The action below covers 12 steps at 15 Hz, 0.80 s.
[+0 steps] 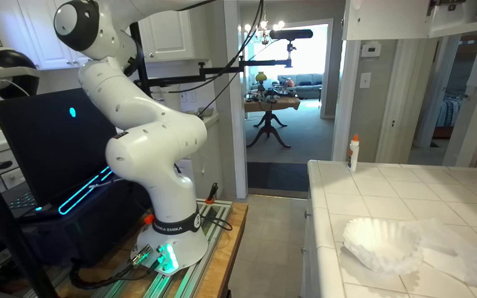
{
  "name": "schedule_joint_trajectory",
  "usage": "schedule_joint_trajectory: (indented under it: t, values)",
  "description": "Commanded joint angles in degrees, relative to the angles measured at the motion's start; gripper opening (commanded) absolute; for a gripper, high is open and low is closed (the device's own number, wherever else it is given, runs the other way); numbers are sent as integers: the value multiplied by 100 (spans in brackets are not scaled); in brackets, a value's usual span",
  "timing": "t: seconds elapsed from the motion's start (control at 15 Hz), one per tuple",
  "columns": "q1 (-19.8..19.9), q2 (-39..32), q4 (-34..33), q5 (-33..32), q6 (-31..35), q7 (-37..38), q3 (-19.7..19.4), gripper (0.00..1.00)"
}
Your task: Close the left door of the upper cabinet.
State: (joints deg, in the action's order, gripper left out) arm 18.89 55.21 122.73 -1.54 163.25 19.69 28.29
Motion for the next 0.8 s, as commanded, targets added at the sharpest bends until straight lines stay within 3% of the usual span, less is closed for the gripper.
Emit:
schedule_joint_trajectory:
  t: [0.0,0.2,0.4,0.47,0.53,0.73]
  values:
    - [336,-185,-243,-235,25,30,-80,90]
    - [414,-339,-351,-295,-2,18,-187,100]
    - [510,-508,-442,-358,37,26,-242,100]
    - [543,-571,-479,-380,43,23,-240,87]
    - [574,-631,-510,-400,46,28,-224,81]
    - [662,-770,-606,-489,41,40,-189,74]
